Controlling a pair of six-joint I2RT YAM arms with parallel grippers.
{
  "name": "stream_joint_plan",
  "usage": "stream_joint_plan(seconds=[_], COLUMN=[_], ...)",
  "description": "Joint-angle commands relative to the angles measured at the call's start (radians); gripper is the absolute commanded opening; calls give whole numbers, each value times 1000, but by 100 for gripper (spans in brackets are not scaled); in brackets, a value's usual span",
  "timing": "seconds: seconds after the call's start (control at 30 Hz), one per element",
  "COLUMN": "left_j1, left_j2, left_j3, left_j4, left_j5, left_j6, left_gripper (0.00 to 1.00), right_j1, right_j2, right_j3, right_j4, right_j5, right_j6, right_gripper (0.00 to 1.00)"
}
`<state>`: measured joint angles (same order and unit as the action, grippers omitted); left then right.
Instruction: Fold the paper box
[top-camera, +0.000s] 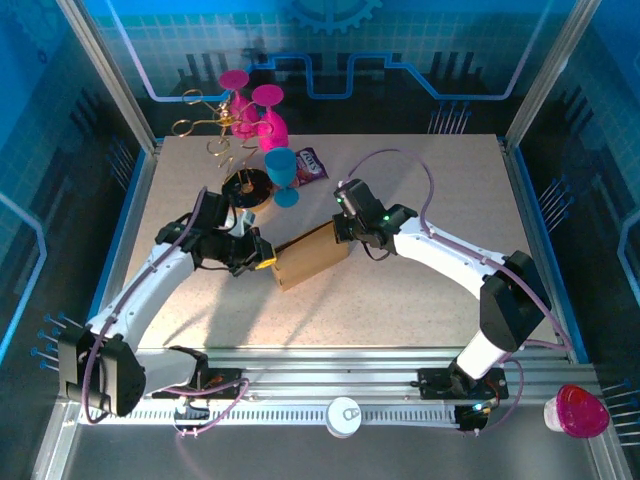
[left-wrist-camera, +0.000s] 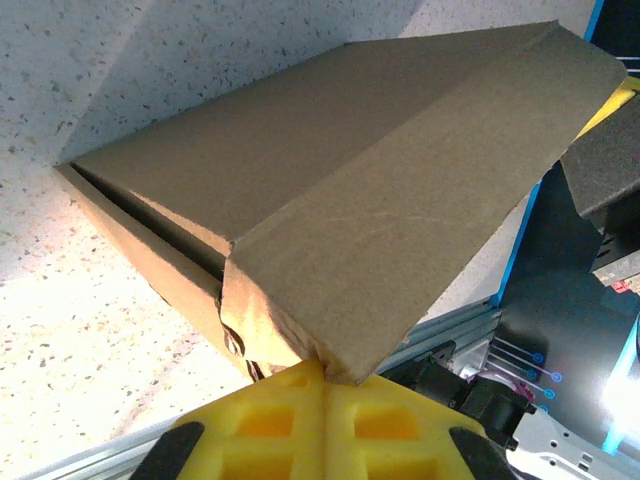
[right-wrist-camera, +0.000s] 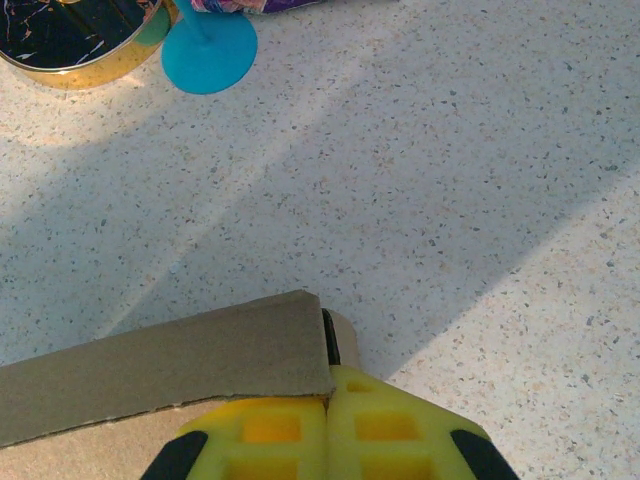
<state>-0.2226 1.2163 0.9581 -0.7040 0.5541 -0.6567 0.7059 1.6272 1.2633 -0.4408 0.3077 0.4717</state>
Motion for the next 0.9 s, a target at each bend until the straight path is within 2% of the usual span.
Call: stream_joint_plan(seconds=[0.0, 0.23, 0.4, 0.57, 0.87], left_j1=[-23, 0, 50, 53, 52], left_j2=[14, 24, 33, 43, 22], left_j3=[-7, 43, 45, 35, -40], left_j4=[9, -45, -12, 27, 68], left_j5=[-6, 41, 125, 188, 213], left_j6=[-42, -57, -104, -149, -173], left_gripper=[0, 0, 0, 0, 0], right_j1=[10, -5, -20, -20, -20], right_j2=[23, 9, 11, 11, 23], right_j3=[-39, -11, 3, -3, 12], right_j4=[-107, -142, -165, -162, -166], right_j5=[-94, -120, -161, -172, -183], right_j6=[17, 15, 28, 42, 47], right_gripper=[0, 0, 0, 0, 0])
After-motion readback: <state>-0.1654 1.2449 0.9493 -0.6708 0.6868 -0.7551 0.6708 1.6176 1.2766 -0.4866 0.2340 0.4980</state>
